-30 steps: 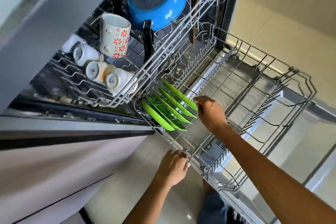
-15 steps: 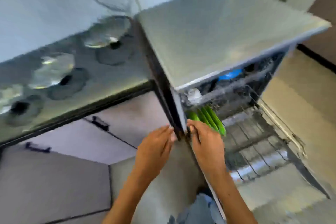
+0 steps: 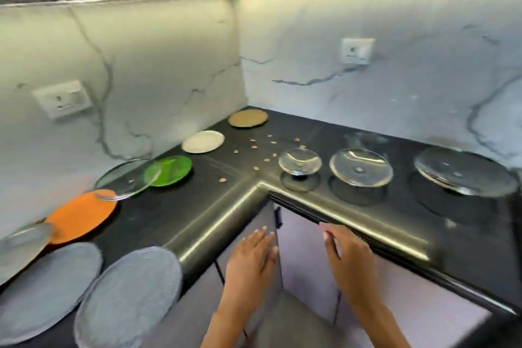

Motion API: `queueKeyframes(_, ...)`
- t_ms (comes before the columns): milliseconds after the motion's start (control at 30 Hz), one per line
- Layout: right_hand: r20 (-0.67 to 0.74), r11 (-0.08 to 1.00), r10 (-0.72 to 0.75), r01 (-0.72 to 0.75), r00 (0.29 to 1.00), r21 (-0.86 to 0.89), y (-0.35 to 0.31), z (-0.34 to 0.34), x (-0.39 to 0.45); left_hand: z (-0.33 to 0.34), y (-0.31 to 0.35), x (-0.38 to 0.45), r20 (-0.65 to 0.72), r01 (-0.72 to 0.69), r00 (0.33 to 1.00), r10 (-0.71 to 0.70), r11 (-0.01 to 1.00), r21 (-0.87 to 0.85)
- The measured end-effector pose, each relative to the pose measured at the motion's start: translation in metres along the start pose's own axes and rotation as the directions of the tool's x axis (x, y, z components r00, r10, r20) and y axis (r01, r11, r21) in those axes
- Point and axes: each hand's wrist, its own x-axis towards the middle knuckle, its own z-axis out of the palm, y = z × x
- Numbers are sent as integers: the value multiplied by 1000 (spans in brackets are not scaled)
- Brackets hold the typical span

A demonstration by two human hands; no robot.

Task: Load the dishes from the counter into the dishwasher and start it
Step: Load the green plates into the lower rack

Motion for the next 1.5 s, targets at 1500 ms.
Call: queueKeyframes(1500, 162, 944, -317, 295, 934, 145, -44, 177, 131, -25, -187, 134, -89, -202, 963, 256, 896, 396)
